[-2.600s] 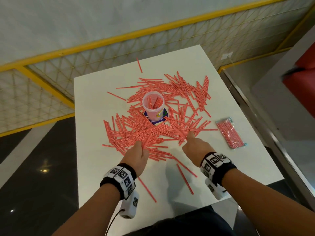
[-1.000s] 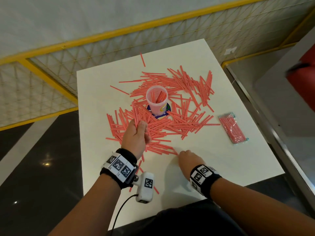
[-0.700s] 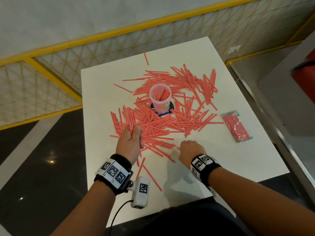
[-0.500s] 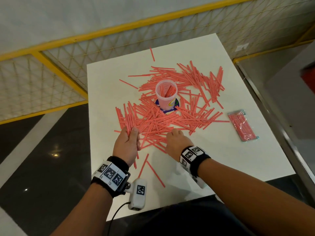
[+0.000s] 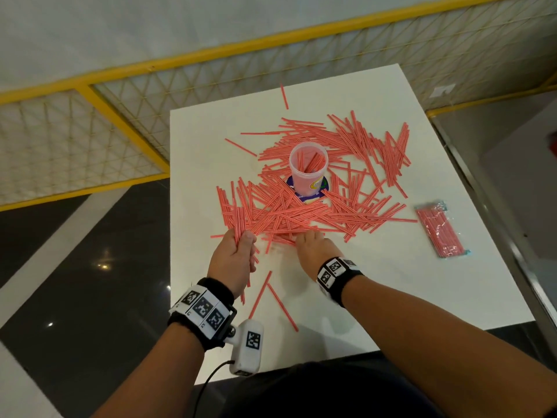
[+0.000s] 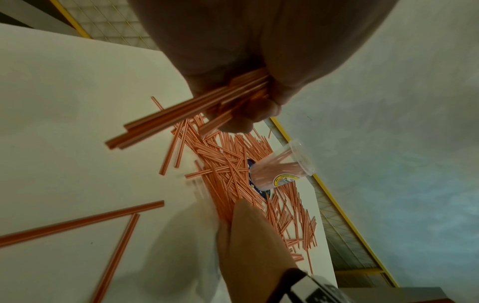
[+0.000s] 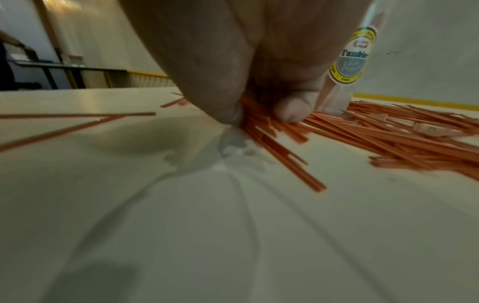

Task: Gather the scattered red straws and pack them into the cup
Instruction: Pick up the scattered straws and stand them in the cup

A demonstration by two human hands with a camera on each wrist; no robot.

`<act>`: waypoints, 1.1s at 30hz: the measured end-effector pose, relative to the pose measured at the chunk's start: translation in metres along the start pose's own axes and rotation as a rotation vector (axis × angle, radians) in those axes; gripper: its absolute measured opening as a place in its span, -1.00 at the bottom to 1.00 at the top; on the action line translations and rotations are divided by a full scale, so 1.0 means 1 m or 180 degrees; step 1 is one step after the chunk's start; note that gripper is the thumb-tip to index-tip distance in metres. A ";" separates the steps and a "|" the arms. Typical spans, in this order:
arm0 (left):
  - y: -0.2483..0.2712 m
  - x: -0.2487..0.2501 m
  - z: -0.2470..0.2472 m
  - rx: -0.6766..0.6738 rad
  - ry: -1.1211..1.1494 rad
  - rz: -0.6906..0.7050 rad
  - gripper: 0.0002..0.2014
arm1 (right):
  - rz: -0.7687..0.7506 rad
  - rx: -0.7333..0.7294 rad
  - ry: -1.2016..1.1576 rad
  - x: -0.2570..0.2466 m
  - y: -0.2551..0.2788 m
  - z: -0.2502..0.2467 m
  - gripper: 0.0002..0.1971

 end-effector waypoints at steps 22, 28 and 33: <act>-0.007 0.054 0.095 -0.0852 0.1041 -0.0309 -0.58 | -0.0702 0.0468 -0.3381 0.036 0.075 -0.103 -0.79; -0.014 0.070 0.085 -0.0417 0.1006 -0.0048 -0.55 | -0.0303 0.0399 -0.4233 0.048 0.075 -0.120 -0.65; -0.013 0.090 0.072 -0.0153 0.0770 0.0166 -0.45 | -0.0081 -0.0727 -0.5644 0.044 0.078 -0.105 -0.57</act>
Point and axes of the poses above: each hand's wrist, its own y-axis away from the middle knuckle, its own z-axis out of the palm, x = y × z, the point moved 5 cm from there along -y, towards the middle knuckle, and after that the axes turned 2 degrees about -x, right-handed, at the moved point
